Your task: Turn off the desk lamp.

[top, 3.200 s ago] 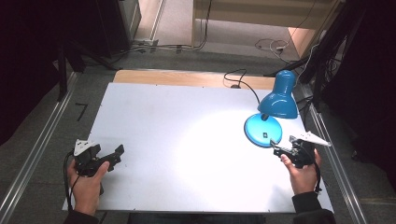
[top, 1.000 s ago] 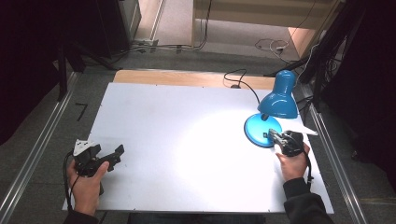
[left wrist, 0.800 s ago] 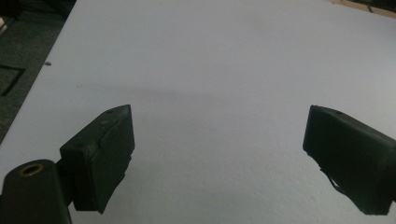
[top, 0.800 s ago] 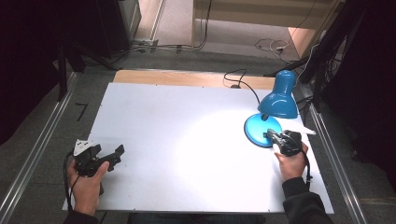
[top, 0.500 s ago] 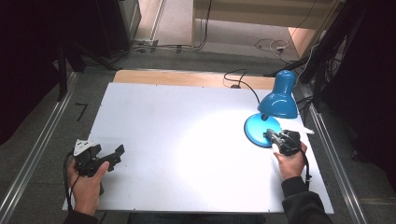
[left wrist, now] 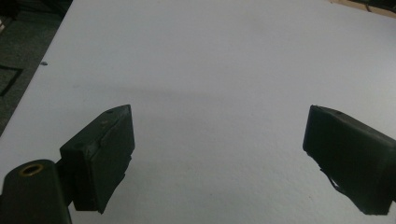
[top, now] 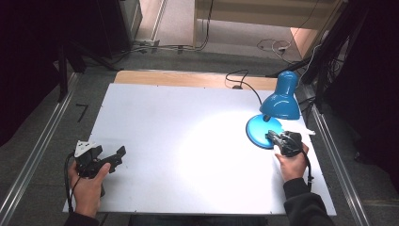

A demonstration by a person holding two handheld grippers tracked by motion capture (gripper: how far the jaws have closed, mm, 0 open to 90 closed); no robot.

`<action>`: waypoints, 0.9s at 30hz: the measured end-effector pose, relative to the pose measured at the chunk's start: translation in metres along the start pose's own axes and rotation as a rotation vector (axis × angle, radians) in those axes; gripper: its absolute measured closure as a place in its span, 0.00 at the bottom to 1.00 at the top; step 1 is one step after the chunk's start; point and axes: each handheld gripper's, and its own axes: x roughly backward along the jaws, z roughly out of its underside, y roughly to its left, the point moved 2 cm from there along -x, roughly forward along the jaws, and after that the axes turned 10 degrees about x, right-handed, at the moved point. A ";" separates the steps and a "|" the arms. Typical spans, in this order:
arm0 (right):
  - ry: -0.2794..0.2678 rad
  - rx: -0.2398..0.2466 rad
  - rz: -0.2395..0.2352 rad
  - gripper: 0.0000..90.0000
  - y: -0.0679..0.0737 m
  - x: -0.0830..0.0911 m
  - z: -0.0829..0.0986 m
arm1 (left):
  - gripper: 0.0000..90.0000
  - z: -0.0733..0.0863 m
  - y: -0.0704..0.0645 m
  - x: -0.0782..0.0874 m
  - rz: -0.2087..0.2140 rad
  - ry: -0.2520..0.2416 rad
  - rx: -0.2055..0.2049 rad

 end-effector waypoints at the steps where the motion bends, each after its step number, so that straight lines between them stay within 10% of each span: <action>1: 0.000 0.002 0.001 0.98 0.000 0.000 0.000 | 0.11 0.000 0.000 0.000 0.000 0.000 0.000; 27: 0.002 -0.008 -0.008 0.98 -0.001 -0.001 0.000 | 0.11 0.000 -0.001 -0.001 0.007 0.004 -0.004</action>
